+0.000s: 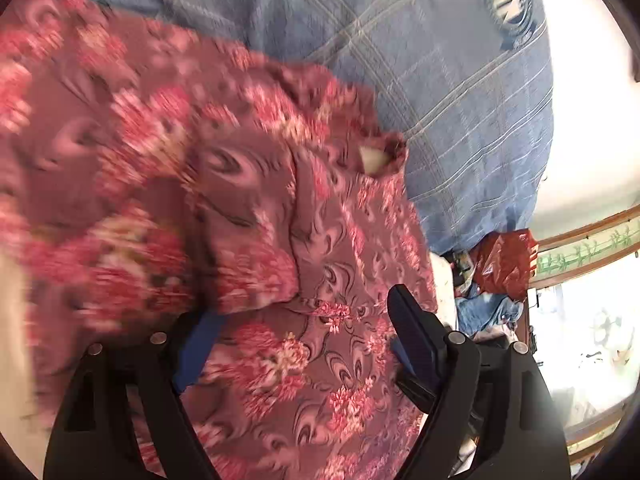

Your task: Fold small clothes

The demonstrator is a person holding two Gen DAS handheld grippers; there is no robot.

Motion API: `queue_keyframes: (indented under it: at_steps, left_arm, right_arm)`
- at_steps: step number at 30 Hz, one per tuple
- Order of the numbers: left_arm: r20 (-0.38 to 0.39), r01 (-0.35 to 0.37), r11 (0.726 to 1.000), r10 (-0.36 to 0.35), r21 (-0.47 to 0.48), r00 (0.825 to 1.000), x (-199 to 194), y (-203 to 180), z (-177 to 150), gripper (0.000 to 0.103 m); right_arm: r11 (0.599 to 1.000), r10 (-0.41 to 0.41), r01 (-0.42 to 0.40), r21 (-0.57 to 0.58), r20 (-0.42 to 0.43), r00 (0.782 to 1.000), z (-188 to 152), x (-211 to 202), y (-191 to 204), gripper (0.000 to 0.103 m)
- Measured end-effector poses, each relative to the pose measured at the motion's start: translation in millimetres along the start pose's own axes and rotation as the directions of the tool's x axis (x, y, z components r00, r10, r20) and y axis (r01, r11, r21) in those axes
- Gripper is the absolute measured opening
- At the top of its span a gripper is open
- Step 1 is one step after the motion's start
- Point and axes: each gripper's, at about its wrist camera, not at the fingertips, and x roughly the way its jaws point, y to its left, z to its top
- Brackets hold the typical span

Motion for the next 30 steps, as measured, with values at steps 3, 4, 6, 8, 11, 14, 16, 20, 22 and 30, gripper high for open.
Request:
queue_keyframes:
  at_steps: [3, 4, 6, 8, 11, 14, 16, 20, 22, 30]
  left_arm:
    - [0.092, 0.015, 1.000, -0.016, 0.014, 0.996, -3.5, -6.8, -0.4, 0.009]
    - [0.087, 0.041, 0.999, -0.042, 0.014, 0.995, -4.4, -7.4, 2.2, 0.005]
    - [0.149, 0.054, 0.998, -0.055, 0.012, 0.987, -19.3, -9.5, 4.9, 0.005]
    - [0.206, 0.044, 0.998, -0.053, 0.046, 0.977, -37.3, -17.5, 6.5, 0.005]
    - [0.268, 0.029, 0.997, -0.047, 0.069, 0.962, -56.8, -23.7, 7.6, 0.005]
    - [0.283, 0.024, 0.999, -0.035, 0.043, 0.958, -61.8, -20.9, 12.5, 0.005]
    - [0.290, 0.027, 1.000, -0.030, 0.015, 0.957, -64.0, -14.4, 15.1, 0.005]
    - [0.257, 0.023, 0.999, -0.013, -0.038, 0.966, -60.0, 1.9, 18.5, 0.005]
    - [0.200, -0.025, 0.997, 0.039, -0.072, 0.979, -48.3, 9.8, 18.9, 0.005]
    - [0.121, -0.069, 0.979, 0.094, -0.191, 0.988, -42.6, 44.5, 12.1, 0.010]
  right_arm:
    - [0.999, -0.029, 0.030, -0.012, 0.068, 0.997, 5.2, -25.6, -6.3, 0.060]
    - [1.000, -0.030, 0.030, -0.003, 0.083, 0.996, 8.1, -30.0, -9.6, 0.061]
    - [1.000, -0.018, 0.016, 0.018, 0.107, 0.994, 13.1, -32.7, -13.2, 0.061]
    - [0.999, -0.010, 0.004, 0.046, 0.130, 0.991, 20.5, -36.6, -18.3, 0.062]
    - [0.996, -0.028, 0.012, 0.086, 0.188, 0.982, 32.5, -31.6, -22.2, 0.062]
    - [0.991, -0.025, -0.010, 0.133, 0.260, 0.965, 40.8, -27.6, -24.5, 0.061]
    - [0.987, -0.041, -0.009, 0.162, 0.307, 0.951, 48.9, -27.9, -26.0, 0.059]
    - [0.991, -0.053, 0.008, 0.135, 0.333, 0.942, 62.6, -32.7, -19.8, 0.005]
    - [0.992, -0.091, 0.052, 0.113, 0.370, 0.925, 62.3, -39.4, -19.1, 0.004]
    - [0.959, -0.282, 0.268, 0.090, 0.313, 0.907, 43.0, -45.2, -19.2, 0.013]
